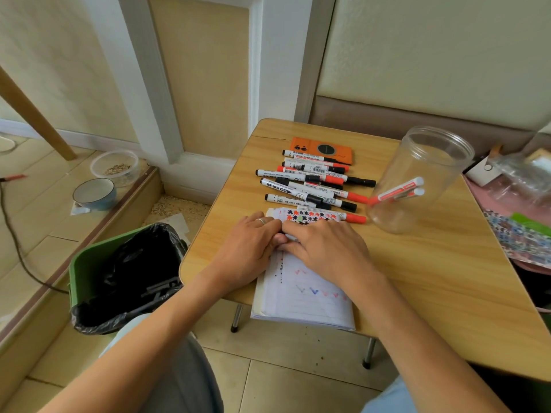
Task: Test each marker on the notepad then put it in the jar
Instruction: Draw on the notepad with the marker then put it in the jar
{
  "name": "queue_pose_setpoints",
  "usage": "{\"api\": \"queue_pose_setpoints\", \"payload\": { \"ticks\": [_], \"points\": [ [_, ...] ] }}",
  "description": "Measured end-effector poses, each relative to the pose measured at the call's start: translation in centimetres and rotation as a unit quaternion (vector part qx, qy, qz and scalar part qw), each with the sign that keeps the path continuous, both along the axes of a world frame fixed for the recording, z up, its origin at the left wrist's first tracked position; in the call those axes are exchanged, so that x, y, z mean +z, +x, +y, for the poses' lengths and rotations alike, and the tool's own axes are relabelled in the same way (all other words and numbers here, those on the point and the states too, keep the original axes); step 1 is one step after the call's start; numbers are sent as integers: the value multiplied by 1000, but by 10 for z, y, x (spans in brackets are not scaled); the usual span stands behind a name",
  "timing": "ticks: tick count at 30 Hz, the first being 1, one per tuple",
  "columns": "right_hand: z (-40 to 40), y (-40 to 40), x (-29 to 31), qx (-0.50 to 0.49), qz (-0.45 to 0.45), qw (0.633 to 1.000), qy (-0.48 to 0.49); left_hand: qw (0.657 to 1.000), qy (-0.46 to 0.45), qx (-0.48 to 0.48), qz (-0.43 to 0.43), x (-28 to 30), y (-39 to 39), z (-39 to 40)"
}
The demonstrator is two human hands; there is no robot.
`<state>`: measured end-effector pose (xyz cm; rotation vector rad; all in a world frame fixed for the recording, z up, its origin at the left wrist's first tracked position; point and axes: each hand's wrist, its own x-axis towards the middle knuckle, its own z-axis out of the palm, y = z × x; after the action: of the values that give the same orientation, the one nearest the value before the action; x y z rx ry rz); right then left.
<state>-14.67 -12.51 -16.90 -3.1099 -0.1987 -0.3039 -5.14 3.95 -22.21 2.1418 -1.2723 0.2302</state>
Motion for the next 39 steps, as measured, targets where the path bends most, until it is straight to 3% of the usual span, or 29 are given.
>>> {"api": "queue_pose_setpoints", "payload": {
  "ticks": [8,12,23,32,35,39],
  "points": [
    [-12,4,-1,29,-85,996,27,997,-67,-22,19,8,-5,0],
    [-10,2,-4,34,-114,993,-17,1000,-28,-9,3,4,-2,-2],
    [3,-1,-5,34,-41,999,-13,1000,-1,-7,10,-1,1,-1],
    [7,1,6,20,21,1000,5,999,15,-3,-41,3,-1,0],
    [2,1,2,19,-34,996,-75,999,0,13,-38,6,-4,1],
    [1,-1,-9,36,-110,988,-99,1000,-1,17,-20,8,-1,1]
  ]
}}
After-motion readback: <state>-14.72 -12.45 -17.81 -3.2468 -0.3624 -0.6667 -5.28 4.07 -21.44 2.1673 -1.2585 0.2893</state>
